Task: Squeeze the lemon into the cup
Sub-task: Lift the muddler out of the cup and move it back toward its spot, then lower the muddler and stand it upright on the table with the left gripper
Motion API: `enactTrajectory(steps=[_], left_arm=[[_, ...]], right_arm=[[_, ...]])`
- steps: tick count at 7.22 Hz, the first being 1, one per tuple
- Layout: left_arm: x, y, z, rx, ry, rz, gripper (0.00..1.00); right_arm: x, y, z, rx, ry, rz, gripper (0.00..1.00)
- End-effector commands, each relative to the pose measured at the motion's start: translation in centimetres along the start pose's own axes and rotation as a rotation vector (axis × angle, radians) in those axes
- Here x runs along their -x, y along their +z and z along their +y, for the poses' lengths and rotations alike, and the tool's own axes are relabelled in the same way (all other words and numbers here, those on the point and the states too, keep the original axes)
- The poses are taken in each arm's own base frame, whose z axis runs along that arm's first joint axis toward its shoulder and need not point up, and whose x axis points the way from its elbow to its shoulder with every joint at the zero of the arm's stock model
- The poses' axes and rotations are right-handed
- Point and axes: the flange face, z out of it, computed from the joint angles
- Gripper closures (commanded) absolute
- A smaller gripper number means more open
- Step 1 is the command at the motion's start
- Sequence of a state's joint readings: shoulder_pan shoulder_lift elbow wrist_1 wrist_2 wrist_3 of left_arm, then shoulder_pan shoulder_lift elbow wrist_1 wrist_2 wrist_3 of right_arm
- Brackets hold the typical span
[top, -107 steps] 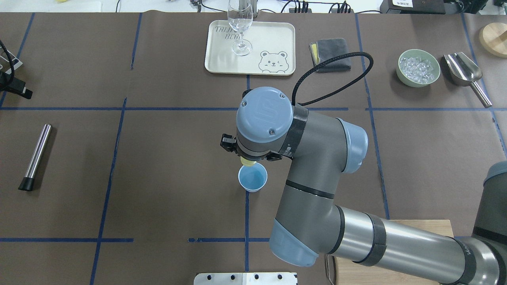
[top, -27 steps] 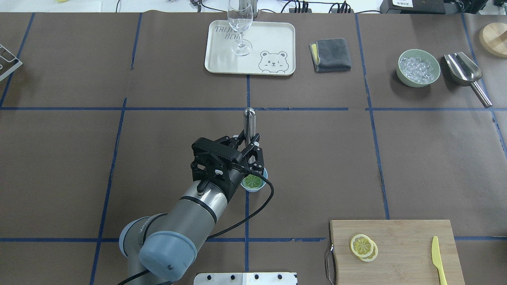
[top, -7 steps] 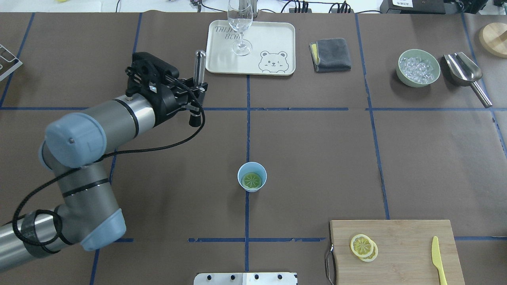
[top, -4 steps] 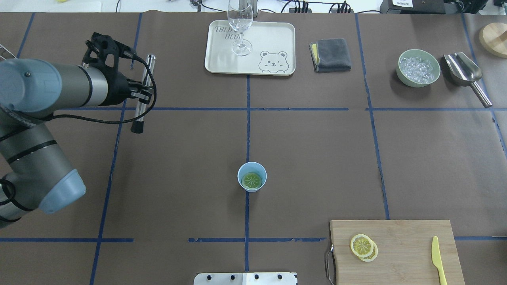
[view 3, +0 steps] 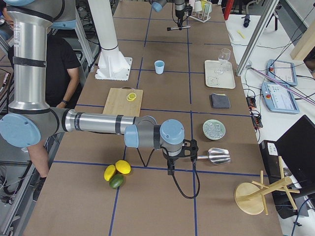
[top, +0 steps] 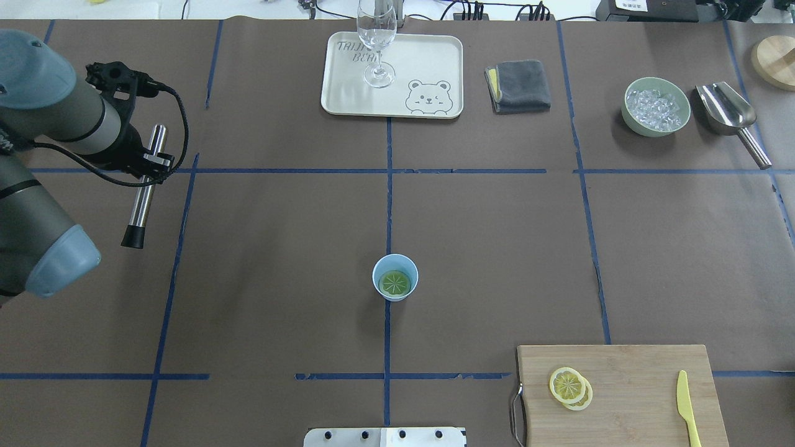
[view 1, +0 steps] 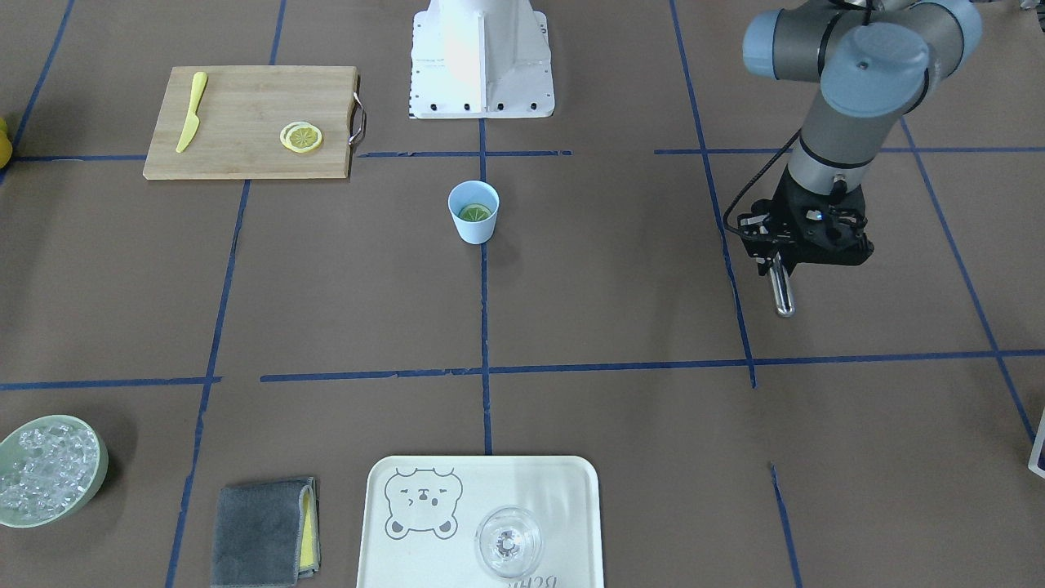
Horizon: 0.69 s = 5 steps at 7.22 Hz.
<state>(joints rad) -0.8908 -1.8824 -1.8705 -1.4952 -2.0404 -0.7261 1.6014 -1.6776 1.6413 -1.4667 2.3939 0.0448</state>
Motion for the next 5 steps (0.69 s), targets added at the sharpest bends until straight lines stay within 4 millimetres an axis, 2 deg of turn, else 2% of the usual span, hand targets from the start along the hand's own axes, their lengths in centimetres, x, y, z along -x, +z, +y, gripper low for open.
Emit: enactTrajectory(steps=[1,3,4,5], left_arm=[[3.7,3.2,-0.7,0.218,-0.178,0.086,1.0],[7.7,7.5,0.8,0.254,-0.198,0.056,1.0],[9.7,9.3,2.3,0.239,-0.172,0.071,1.0],[10.6,10.3,2.9,0.226,-0.158,0.083,1.0]], right_arm=[[-0.3,0.3,0.1,-0.006,-0.002,-0.001,0.0],[-0.2,0.2,0.0,-0.009,-0.006,0.0,0.0],[-0.2,0.2,0.0,-0.009,-0.006,-0.001,0.0],[-0.1,0.2,0.0,-0.008,-0.007,0.0,0.0]])
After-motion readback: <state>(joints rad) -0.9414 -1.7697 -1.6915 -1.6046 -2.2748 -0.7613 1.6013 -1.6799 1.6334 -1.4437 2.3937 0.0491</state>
